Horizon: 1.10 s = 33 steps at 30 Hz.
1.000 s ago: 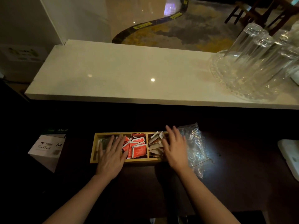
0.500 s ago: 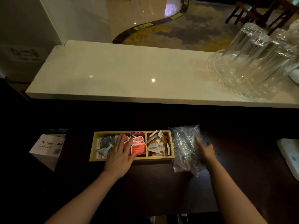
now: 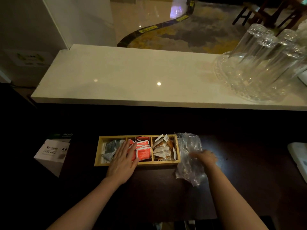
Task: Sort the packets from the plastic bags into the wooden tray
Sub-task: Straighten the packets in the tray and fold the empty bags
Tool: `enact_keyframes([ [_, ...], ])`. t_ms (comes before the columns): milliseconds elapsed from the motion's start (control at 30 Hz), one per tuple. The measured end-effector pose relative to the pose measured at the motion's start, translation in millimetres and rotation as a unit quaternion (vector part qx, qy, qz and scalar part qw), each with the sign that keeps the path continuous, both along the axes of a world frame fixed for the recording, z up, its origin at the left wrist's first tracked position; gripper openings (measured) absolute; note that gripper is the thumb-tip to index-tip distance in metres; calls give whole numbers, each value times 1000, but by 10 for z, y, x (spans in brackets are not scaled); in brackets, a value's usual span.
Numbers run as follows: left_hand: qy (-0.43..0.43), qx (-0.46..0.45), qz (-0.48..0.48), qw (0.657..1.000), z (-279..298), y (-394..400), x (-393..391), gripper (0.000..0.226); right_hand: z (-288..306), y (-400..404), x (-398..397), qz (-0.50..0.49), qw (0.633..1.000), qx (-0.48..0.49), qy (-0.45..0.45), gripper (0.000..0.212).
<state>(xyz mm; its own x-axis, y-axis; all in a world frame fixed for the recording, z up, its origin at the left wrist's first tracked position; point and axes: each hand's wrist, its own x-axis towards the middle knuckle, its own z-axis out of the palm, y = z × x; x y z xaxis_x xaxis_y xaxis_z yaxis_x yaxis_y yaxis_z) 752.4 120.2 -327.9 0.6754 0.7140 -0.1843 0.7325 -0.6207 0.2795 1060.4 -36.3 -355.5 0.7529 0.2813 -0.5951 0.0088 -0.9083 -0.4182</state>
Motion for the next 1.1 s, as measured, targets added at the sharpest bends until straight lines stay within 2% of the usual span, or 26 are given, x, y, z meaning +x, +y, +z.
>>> enact_keyframes([
  [67, -7, 10, 5, 1000, -33, 2, 2, 87, 339, 75, -194, -38, 997, 71, 22, 46],
  [133, -7, 13, 4, 1000, -54, 0, -1, 86, 428, 88, -244, -52, 989, 127, 54, 25],
  [333, 9, 18, -1, 1000, -4, 3, 17, 78, 441, 1, -303, -75, 984, 157, 51, 33],
  [433, 7, 18, -6, 1000, 4, 3, -8, 83, 635, -2, -335, -71, 980, 184, 12, 42],
  [567, -45, 26, 12, 999, 136, -45, -22, 80, 1185, -60, -482, -80, 948, 307, 15, 45],
  [667, -128, -45, 44, 990, 481, -150, 43, 77, 1620, -120, -724, -34, 913, 397, 89, 47],
  [733, -210, -163, 59, 962, 792, -244, 96, 74, 1792, -102, -919, 4, 879, 448, 163, 53],
  [767, -254, -237, 68, 935, 978, -299, 116, 71, 1827, -74, -1000, 25, 861, 471, 191, 58],
  [833, -330, -378, 79, 861, 1297, -412, 138, 55, 1787, 8, -1124, 64, 833, 502, 223, 73],
  [900, -386, -467, 85, 791, 1494, -513, 119, 47, 1719, 84, -1249, 82, 819, 517, 235, 82],
  [967, -420, -459, 107, 776, 1621, -565, 60, 51, 1682, 137, -1372, 84, 818, 518, 235, 84],
  [1033, -450, -405, 145, 783, 1674, -577, 7, 51, 1658, 174, -1471, 89, 825, 513, 220, 85],
  [1100, -474, -350, 169, 790, 1664, -585, -61, 61, 1646, 199, -1563, 101, 830, 509, 202, 87],
])
